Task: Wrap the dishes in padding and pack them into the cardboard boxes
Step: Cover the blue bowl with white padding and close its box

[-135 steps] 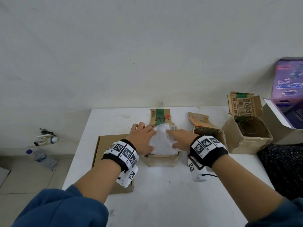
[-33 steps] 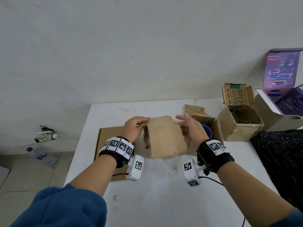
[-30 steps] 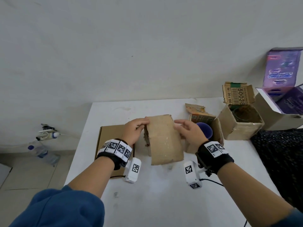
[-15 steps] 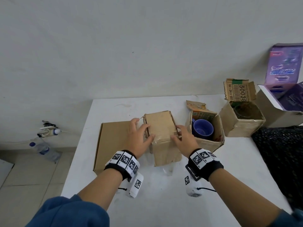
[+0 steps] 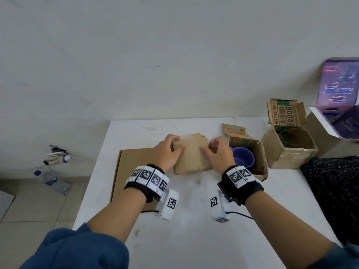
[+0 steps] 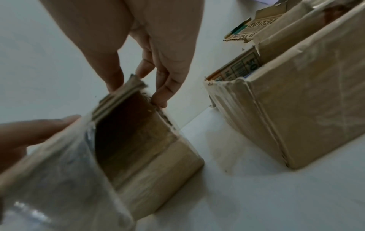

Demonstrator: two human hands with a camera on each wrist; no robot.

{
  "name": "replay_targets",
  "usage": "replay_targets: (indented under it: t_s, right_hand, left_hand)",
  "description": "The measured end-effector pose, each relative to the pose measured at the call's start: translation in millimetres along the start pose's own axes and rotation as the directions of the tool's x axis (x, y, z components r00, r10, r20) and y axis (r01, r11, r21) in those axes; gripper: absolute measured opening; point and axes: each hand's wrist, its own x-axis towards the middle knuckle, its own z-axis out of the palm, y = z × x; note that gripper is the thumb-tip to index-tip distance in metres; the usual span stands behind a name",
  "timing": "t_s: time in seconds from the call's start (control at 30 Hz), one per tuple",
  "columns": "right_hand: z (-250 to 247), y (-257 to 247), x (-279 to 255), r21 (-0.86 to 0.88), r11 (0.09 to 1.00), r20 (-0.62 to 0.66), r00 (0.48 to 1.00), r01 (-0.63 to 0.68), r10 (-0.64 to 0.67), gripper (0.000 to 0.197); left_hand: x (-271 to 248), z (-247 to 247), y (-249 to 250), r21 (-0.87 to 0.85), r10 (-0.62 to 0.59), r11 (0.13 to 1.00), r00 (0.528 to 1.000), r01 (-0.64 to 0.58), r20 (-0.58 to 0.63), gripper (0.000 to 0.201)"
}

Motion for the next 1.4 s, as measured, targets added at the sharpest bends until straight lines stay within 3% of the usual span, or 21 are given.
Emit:
replay_targets:
  t_s: [0.17,0.23,0.3,0.4,0.5,0.57,0.7,0.8,1.07,1.3,1.4]
  right_hand:
    - [-8,8,1,-0.022,1.000,-0.114,0.993,-0.022,0.019,0.031]
    - [-6,14,-8,-0.127,0.986,0.042,0.992,-0.111,0.117,0.040]
    - [1,18,-16,-0.256,0.952,0.237,0.944,-0.166,0.228,0.055]
    - [16,21,-18,-0.129,0.959,0.309,0.909,-0.251,0.280,0.047]
    - [27,21,-9,0.085,0.958,0.259,0.935,-0.274,0.244,0.022]
    - [30,22,-4,0.103,0.968,0.211,0.956,-0.229,0.204,0.020]
    - [38,30,3,-0.130,0.987,0.161,0.980,-0.094,0.114,0.035]
    - [45,35,7,-0.263,0.964,0.086,0.994,-0.046,0.070,0.028]
    - [68,34,13,-0.282,0.959,-0.087,0.996,-0.039,0.015,0.025]
    - [55,27,23,-0.298,0.954,-0.160,0.984,0.023,-0.073,0.033]
    - [46,24,30,-0.261,0.957,-0.117,0.980,0.124,-0.159,0.064]
  left_hand:
    - [28,-4,10,0.045,-0.068,0.997,0.998,0.067,0.017,0.036]
    - [35,-5,12,0.062,-0.084,0.995,0.996,0.082,0.028,0.038]
    - [42,-5,12,0.059,-0.105,0.993,0.994,0.103,0.036,0.039]
    - [47,-2,10,0.044,-0.118,0.992,0.992,0.116,0.040,0.041]
    - [51,2,7,0.007,-0.120,0.993,0.992,0.120,0.026,0.041]
    - [52,4,5,-0.016,-0.118,0.993,0.992,0.119,0.035,0.041]
    - [52,6,0,-0.047,-0.122,0.991,0.990,0.125,0.075,0.050]
    - [54,7,-5,-0.054,-0.116,0.991,0.989,0.121,0.087,0.059]
    - [68,11,-14,-0.041,-0.120,0.992,0.990,0.124,0.074,0.059]
    - [79,14,-19,-0.060,-0.144,0.987,0.988,0.147,0.049,0.058]
    - [83,16,-23,-0.071,-0.155,0.985,0.987,0.158,0.052,0.060]
